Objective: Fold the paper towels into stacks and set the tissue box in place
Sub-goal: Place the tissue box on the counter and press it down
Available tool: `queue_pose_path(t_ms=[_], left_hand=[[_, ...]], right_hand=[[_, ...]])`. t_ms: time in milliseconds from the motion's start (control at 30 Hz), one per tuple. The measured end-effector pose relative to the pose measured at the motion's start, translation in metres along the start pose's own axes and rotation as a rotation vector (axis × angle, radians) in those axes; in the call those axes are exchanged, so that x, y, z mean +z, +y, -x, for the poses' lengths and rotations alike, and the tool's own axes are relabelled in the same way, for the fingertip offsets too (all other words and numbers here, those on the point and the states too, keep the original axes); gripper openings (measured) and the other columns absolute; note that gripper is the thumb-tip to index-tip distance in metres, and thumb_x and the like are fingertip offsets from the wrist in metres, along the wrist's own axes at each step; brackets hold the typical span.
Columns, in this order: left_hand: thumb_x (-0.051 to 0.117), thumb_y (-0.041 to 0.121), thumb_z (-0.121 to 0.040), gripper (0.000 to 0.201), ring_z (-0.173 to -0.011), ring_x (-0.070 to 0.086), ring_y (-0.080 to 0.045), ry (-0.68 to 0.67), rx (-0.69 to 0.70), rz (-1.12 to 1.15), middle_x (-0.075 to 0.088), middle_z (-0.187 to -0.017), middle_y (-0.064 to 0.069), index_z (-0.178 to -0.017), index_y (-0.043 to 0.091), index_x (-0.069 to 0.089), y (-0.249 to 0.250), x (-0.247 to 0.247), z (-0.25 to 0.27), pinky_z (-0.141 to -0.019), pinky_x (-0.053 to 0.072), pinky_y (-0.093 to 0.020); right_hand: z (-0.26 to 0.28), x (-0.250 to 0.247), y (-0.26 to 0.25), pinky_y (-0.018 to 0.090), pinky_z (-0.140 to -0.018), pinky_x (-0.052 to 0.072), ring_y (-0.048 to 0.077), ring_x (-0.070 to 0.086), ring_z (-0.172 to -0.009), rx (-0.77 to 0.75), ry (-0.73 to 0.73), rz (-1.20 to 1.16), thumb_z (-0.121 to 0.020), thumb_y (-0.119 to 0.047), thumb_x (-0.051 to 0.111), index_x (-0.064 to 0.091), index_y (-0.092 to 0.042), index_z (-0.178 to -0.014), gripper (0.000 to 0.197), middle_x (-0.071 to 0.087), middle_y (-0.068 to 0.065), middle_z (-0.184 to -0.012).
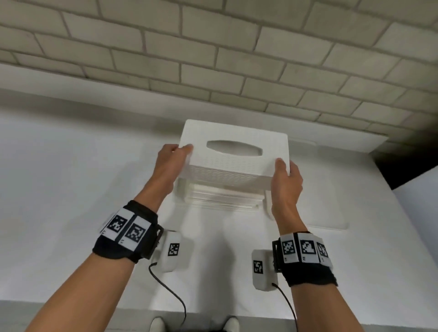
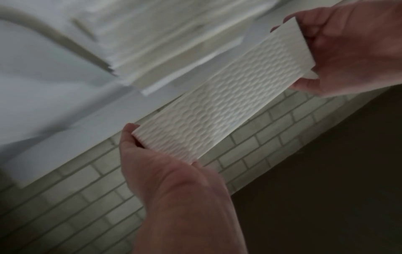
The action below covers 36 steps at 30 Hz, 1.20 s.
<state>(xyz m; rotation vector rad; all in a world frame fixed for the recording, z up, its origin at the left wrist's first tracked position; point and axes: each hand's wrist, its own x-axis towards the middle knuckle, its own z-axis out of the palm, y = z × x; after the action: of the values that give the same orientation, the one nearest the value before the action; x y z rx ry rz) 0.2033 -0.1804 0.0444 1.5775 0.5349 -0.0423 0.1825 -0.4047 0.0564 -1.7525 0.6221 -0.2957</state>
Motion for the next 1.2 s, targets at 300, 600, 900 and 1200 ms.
queue_pose_path(t_ms=[300,600,900,1200], left_hand=[[0.056,0.030,-0.089,0.016,-0.106,0.060,-0.032,0.101,-0.123,-0.073,0.063,-0.107,-0.008,-0.085,0.015,0.059,-0.036,0.022,-0.001,-0.094,0.048,-0.045],[0.055,0.035,-0.092,0.056,-0.129,0.046,-0.030,0.143,-0.191,-0.140,0.047,-0.144,-0.008,-0.140,0.009,0.044,-0.064,0.024,-0.006,-0.103,0.038,-0.041],[0.046,0.037,-0.096,0.051,-0.133,0.045,-0.030,0.088,-0.178,-0.106,0.049,-0.145,-0.005,-0.142,0.017,0.045,-0.077,0.018,-0.003,-0.112,0.034,-0.047],[0.046,0.030,-0.096,0.037,-0.124,0.053,-0.024,0.012,-0.128,-0.102,0.062,-0.130,-0.001,-0.127,0.019,0.061,-0.082,0.007,0.004,-0.111,0.037,-0.041]], right_hand=[[-0.026,-0.001,0.050,0.048,-0.103,0.046,0.027,0.059,-0.116,0.138,-0.229,-0.005,-0.087,-0.034,0.048,0.055,-0.024,-0.133,0.047,0.064,0.002,-0.126],[-0.036,0.010,0.081,0.037,-0.107,0.038,0.024,0.051,-0.122,0.170,-0.345,0.110,-0.096,-0.027,0.044,0.051,-0.019,-0.138,0.043,0.056,0.003,-0.138],[-0.027,0.008,0.104,0.035,-0.114,0.034,0.022,0.048,-0.132,0.070,-0.269,0.105,-0.101,-0.034,0.042,0.051,-0.016,-0.140,0.044,0.056,0.002,-0.140],[-0.030,0.003,0.120,0.027,-0.087,0.044,0.013,0.060,-0.092,-0.052,-0.254,0.072,-0.100,-0.028,0.044,0.067,-0.012,-0.113,0.031,0.071,-0.002,-0.101]])
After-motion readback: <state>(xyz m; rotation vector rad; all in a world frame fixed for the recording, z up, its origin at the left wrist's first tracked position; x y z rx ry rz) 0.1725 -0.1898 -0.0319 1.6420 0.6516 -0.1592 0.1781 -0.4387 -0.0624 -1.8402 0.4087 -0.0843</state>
